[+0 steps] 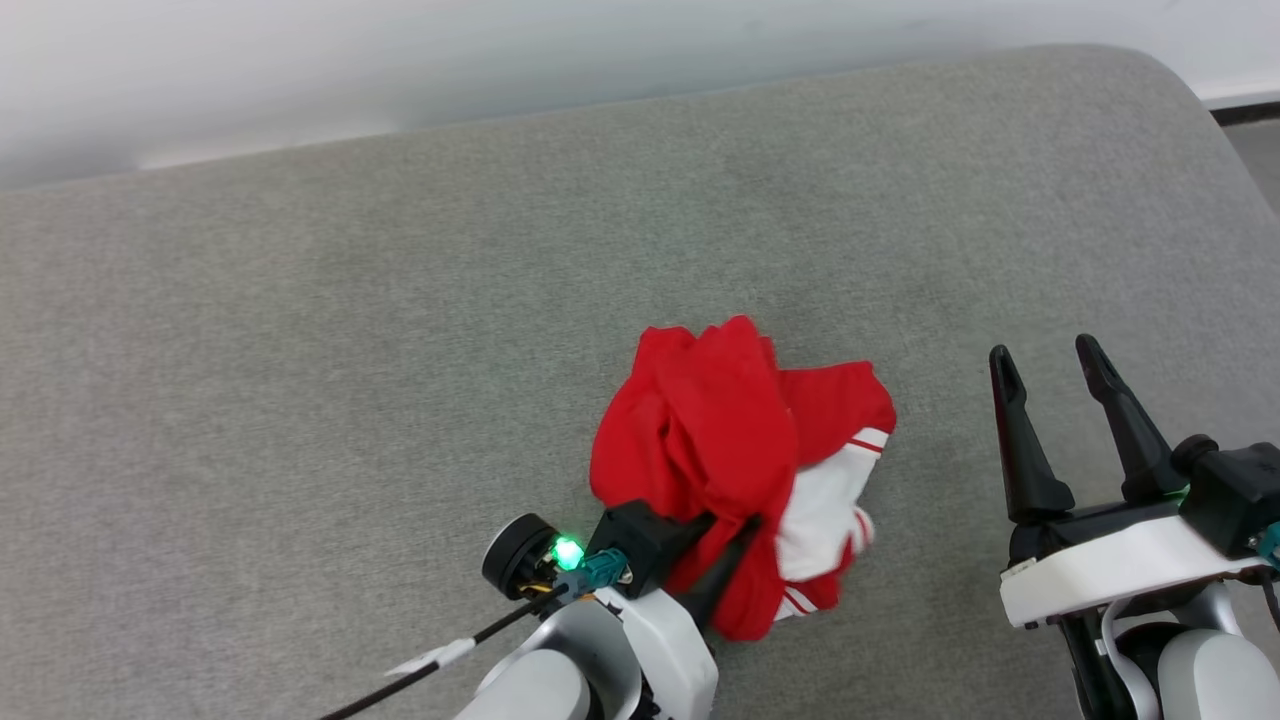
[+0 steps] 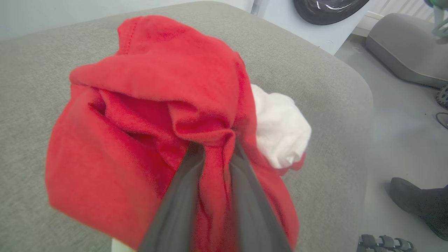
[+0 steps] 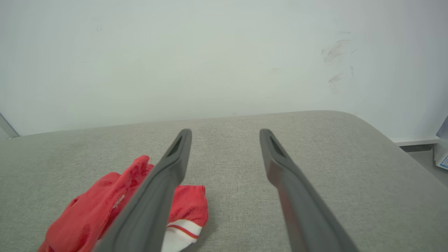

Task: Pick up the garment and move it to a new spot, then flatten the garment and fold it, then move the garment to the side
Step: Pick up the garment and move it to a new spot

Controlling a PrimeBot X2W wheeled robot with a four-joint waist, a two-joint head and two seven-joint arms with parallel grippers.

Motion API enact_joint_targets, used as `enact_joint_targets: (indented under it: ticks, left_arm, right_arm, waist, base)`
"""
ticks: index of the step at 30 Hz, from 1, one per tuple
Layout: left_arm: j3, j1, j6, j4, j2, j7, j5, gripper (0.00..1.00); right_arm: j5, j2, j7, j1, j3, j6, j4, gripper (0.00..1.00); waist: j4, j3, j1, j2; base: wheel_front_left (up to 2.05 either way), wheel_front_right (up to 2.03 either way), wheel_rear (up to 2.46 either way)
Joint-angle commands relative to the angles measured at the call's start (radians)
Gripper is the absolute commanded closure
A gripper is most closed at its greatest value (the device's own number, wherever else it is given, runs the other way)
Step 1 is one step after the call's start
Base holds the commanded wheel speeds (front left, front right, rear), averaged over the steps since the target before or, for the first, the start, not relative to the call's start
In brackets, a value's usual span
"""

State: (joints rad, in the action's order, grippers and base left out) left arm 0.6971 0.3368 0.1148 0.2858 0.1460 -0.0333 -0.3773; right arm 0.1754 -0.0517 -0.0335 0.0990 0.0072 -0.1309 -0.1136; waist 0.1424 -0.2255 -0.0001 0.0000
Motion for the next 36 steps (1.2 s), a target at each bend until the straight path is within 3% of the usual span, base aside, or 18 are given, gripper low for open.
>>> enact_joint_targets:
  ticks: [1,7,12,18,23,29,36]
  left_arm:
    - [0.006,0.011,0.004,-0.003,-0.007,-0.022,0.007,0.0]
    - [-0.017,0.016,-0.014,-0.047,-0.028,-0.143,-0.004,0.0]
    - [-0.095,-0.013,-0.085,-0.085,-0.024,-0.192,-0.026,0.0]
    - [-0.229,-0.066,-0.184,-0.104,0.034,-0.219,-0.044,0.0]
    - [-0.326,-0.149,-0.237,-0.11,0.098,-0.227,-0.062,0.0]
    - [-0.379,-0.252,-0.267,-0.139,0.156,-0.228,-0.073,0.0]
    - [-0.385,-0.3,-0.29,-0.188,0.176,-0.21,-0.076,0.0]
  right_arm:
    - [-0.002,0.002,-0.003,0.002,-0.003,0.0,0.006,0.0]
    - [-0.011,0.002,0.005,-0.019,-0.006,0.0,0.025,0.0]
    - [-0.017,0.002,0.019,-0.046,-0.007,0.0,0.03,0.0]
    - [-0.024,0.002,0.045,-0.084,-0.008,0.0,0.022,0.0]
    - [-0.033,0.002,0.061,-0.111,-0.009,0.0,0.015,0.0]
    - [-0.044,0.002,0.087,-0.147,-0.013,0.0,0.013,0.0]
    - [-0.045,0.002,0.101,-0.166,-0.01,0.0,0.002,0.0]
  waist:
    - [-0.012,0.008,0.0001,0.0]
    - [-0.053,0.07,0.0001,0.0]
    - [-0.087,0.126,0.0001,0.0]
    - [-0.12,0.168,0.0001,0.0]
    - [-0.131,0.193,0.0001,0.0]
    - [-0.139,0.228,0.0001,0.0]
    - [-0.141,0.237,0.0001,0.0]
  base:
    - [0.0,0.0,0.0]
    - [0.0,0.0,0.0]
    - [0.0,0.0,0.0]
    - [0.0,0.0,0.0]
    - [0.0,0.0,0.0]
    - [0.0,0.0,0.0]
    - [0.0,0.0,0.0]
